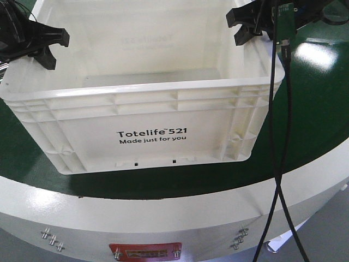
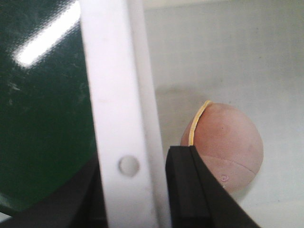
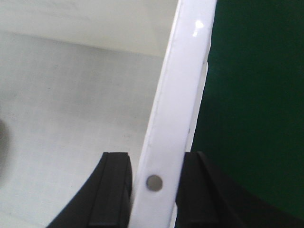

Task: Place moving items into box and shelve
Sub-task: 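Lift the tote off the conveyor with both grippers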

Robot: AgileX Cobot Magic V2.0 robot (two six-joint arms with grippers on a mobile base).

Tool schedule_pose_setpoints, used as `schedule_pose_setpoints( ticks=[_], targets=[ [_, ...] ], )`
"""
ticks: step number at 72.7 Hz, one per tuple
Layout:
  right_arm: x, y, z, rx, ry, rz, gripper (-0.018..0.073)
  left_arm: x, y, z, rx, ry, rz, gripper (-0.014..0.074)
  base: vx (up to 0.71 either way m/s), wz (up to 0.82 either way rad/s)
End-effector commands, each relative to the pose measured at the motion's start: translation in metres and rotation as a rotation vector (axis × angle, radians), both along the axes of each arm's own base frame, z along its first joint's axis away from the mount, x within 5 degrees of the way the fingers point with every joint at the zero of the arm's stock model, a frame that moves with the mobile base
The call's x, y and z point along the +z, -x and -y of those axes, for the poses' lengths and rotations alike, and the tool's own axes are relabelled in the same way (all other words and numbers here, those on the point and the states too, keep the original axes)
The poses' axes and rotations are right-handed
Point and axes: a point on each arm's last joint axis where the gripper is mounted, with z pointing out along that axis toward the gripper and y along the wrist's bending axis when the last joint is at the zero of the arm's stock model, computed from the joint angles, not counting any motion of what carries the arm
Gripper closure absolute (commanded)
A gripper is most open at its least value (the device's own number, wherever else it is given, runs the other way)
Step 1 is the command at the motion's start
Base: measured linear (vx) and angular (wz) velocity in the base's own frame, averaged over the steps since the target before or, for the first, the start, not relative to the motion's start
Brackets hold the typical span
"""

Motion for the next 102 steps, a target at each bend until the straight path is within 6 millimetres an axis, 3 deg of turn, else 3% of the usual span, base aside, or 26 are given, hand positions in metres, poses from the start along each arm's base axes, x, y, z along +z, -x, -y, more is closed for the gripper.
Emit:
schedule_pose_setpoints(
  ticks=[1,25,71,102],
  targets=[
    [0.049,0.021,-0.009,0.043,-0.167,0.167,0.0564,0.043,0.015,0.015,-0.045,0.183,0.197,0.0603,0.00,0.00],
    [0.051,0.027,-0.011,0.059,-0.202,0.136,0.0564,0.057,0.029,0.015,-0.063,0.212,0.230,0.0600,0.00,0.00],
    [0.067,0.046,-0.008,0.080,-0.221,0.140,0.0564,0.056,0.037,0.015,-0.080,0.213,0.165,0.0600,0.00,0.00],
    [0.069,0.049,-0.009,0.085,-0.232,0.139,0.0564,0.066,0.048,0.013,-0.083,0.217,0.200,0.0600,0.00,0.00]
  ],
)
